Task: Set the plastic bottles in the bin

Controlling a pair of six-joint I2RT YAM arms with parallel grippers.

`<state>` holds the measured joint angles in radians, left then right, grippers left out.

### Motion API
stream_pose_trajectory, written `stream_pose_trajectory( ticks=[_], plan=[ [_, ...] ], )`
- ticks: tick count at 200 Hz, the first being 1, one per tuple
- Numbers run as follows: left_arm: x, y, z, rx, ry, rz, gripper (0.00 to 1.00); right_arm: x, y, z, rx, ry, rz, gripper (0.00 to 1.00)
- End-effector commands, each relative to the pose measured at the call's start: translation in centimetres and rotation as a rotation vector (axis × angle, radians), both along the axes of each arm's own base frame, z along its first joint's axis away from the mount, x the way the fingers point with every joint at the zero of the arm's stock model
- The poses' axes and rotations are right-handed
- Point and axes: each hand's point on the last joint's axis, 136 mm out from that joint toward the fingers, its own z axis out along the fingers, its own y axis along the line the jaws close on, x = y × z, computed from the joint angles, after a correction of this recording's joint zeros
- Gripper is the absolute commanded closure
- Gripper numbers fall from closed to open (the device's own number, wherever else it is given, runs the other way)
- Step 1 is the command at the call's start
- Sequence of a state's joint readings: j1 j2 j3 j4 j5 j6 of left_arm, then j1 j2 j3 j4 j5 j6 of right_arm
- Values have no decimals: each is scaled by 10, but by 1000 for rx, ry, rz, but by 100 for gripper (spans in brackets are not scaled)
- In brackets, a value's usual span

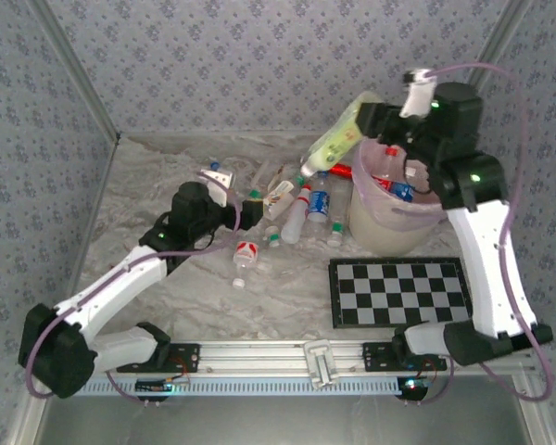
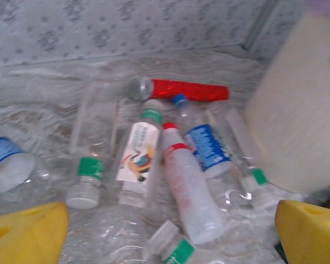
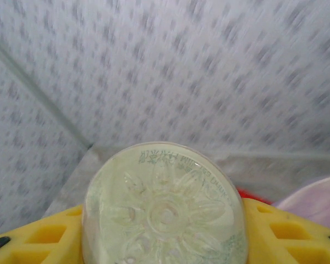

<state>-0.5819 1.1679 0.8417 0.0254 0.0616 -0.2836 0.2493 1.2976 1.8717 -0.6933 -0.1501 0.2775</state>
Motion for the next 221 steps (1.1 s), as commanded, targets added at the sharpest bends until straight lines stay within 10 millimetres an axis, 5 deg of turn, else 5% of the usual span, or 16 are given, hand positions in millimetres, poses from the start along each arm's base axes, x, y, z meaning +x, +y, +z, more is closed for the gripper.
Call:
stream_pose_trajectory(
  ticks=[1, 56, 97, 171, 221],
  plan=[
    [18, 15, -15, -7, 72, 149, 5, -27, -51, 28, -152, -110, -209, 73],
    [48, 47, -54, -89, 209, 341, 6, -33, -113, 14, -395, -110, -521, 78],
    [38, 56, -65, -95, 236, 376, 6, 2, -125, -13, -448, -25, -554, 82],
    [28, 69, -66, -90, 235, 404, 7, 76, -116, -110, -413, 184, -462, 86],
    [25, 72, -69, -71, 240, 404, 7, 92, -111, -195, -407, 377, -420, 88]
  ],
)
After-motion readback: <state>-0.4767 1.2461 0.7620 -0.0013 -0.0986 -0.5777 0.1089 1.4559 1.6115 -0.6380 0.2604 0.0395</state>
